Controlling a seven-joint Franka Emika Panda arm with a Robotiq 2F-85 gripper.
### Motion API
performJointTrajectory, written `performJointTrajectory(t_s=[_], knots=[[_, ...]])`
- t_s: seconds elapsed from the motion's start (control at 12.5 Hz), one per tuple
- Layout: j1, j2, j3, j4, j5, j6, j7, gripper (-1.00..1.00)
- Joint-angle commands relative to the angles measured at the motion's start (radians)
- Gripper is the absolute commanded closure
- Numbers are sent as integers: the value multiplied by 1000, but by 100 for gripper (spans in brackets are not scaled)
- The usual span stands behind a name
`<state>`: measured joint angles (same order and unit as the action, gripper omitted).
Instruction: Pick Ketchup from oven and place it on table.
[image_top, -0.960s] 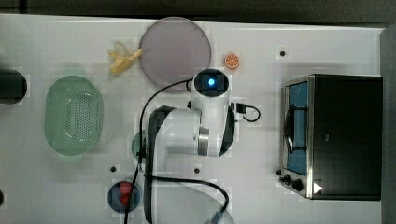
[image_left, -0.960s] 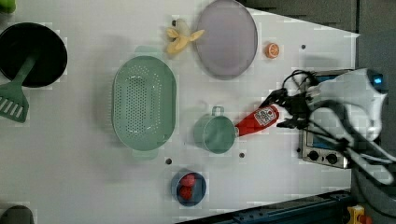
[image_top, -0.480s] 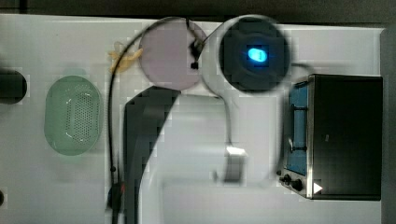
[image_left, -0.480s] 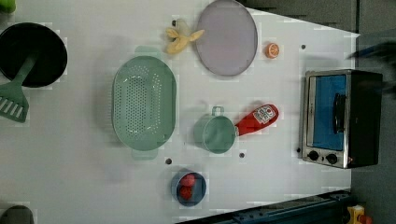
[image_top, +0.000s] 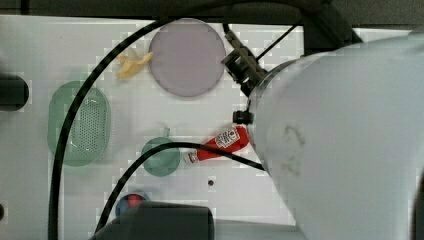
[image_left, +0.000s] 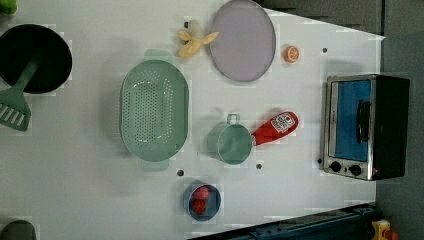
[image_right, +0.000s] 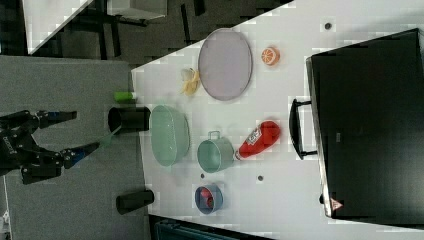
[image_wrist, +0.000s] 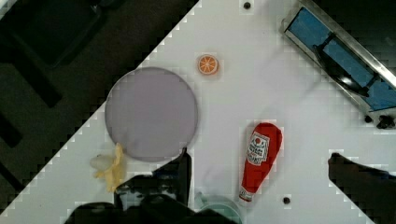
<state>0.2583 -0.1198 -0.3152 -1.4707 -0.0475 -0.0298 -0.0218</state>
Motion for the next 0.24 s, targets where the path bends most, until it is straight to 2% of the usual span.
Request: performJointTrajectory(t_s=[0.08, 0.24], knots=[[-7, 100, 8, -45, 7, -1, 36, -100], [-7, 102, 8, -46, 7, 0, 36, -100]])
